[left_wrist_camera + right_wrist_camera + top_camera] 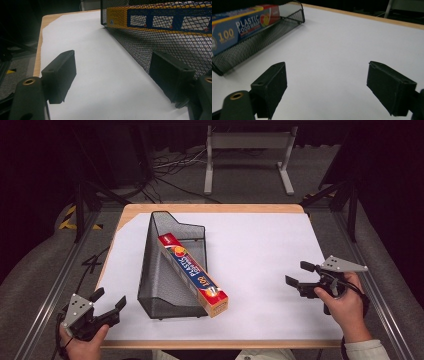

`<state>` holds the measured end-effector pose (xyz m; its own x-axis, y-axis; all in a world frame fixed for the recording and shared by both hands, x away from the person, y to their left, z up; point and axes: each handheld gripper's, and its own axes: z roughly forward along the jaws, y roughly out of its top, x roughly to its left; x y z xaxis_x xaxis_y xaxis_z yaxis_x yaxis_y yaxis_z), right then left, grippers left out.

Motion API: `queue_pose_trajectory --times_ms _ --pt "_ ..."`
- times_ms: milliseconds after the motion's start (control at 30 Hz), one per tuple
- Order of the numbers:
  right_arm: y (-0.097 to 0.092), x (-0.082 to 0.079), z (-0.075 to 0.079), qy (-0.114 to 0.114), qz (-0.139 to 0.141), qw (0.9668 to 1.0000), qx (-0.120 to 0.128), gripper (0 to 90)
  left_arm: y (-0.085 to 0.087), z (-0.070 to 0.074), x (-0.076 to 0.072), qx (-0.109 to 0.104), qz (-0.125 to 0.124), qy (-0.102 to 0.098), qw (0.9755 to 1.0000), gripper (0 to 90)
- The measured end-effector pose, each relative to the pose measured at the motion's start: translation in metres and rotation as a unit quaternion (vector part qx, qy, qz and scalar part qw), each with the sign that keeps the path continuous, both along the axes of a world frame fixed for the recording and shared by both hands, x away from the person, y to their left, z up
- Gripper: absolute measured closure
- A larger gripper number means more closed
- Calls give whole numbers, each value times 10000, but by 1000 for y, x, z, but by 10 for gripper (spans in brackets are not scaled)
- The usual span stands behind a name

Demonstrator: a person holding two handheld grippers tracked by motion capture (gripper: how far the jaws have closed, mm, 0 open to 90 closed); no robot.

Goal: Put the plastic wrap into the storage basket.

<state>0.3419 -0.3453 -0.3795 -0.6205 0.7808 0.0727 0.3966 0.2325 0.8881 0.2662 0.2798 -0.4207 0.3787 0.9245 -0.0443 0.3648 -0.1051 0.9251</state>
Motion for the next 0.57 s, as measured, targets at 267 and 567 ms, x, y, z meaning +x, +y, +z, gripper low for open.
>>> queue_pose_trajectory --times_ms 267,567 --pt "-17 -11 -32 127 -146 9998 -100 172 0 0 1 17 -45 2 10000 225" --pt "-20 -7 -55 256 -209 9994 -81 172 1 0 0 -28 -52 9 10000 221"
